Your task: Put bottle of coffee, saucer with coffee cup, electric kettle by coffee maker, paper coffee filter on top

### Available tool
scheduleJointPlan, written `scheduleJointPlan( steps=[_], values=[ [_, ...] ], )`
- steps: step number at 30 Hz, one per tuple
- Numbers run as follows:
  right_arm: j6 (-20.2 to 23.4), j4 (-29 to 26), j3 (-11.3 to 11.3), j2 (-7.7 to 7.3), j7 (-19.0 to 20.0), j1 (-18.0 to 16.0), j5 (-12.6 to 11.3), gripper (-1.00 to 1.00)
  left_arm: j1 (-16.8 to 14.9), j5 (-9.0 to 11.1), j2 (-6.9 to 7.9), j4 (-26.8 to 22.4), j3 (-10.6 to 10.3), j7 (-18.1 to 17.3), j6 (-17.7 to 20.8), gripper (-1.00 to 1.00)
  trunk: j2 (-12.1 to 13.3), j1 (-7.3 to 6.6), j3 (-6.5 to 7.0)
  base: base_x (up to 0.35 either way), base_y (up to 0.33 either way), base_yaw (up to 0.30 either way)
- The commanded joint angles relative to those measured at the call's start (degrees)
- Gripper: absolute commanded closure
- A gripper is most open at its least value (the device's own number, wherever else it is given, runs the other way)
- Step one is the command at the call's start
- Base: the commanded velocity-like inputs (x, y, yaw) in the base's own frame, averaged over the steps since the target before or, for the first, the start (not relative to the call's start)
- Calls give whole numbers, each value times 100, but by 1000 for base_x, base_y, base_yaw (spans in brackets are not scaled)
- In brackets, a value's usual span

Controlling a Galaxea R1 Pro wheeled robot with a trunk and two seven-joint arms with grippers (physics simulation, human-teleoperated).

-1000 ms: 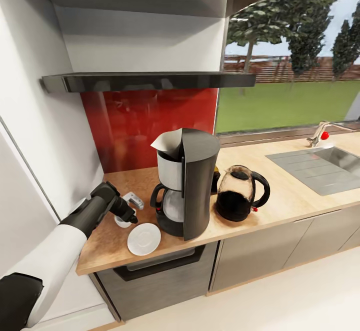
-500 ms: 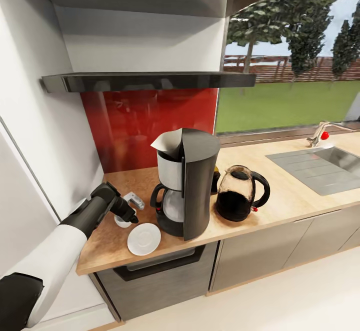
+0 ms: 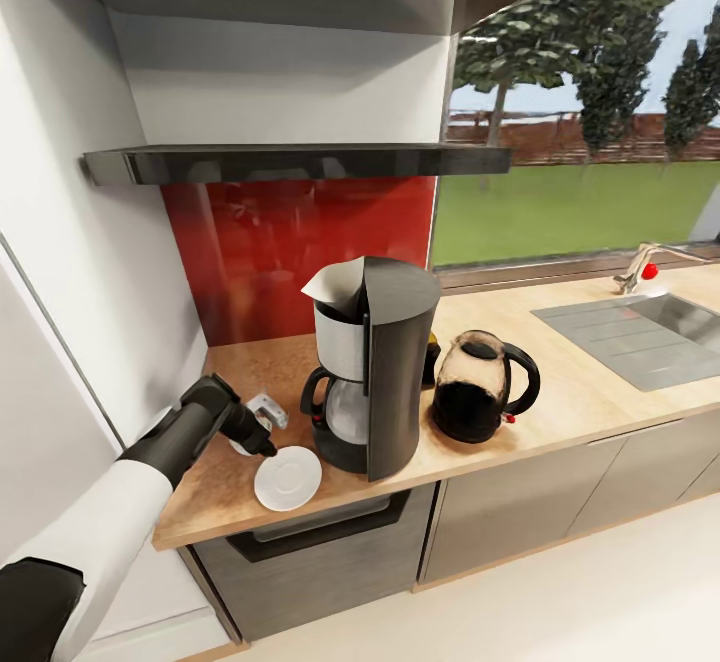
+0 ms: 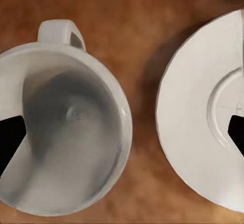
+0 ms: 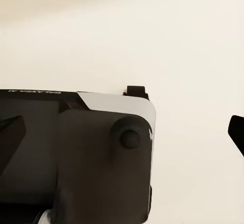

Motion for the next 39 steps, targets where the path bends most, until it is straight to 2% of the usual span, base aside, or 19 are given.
scheduleJointPlan(
  steps=[1,3,4,7,20,38,39],
  values=[
    [5,-3,44,-3,17,-4,-58,-100,2,-63,4,-1,-9,-51,-145,-100,-12,4,-13,0,0,0],
    [5,-3,41,-3,17,-3,-58,-100,10,-62,4,11,-5,12,-310,-100,-12,4,-13,0,0,0],
    [5,-3,43,-3,17,-3,-58,-100,76,-59,4,17,-4,152,-381,-100,-12,4,-13,0,0,0],
    [5,-3,45,-3,17,-4,-58,-100,117,-58,10,18,-3,231,-404,-100,-12,4,-13,0,0,0],
    [5,-3,43,-3,17,-3,-58,-100,273,-58,17,19,0,253,-417,-100,-12,4,-13,0,0,0],
    [5,-3,45,-3,17,3,-58,-100,298,-58,44,18,31,255,-418,-100,-12,4,-13,0,0,0],
    [5,-3,45,-3,17,4,-58,-100,297,-58,45,18,77,255,-421,100,-12,4,-13,0,0,0]
  ],
)
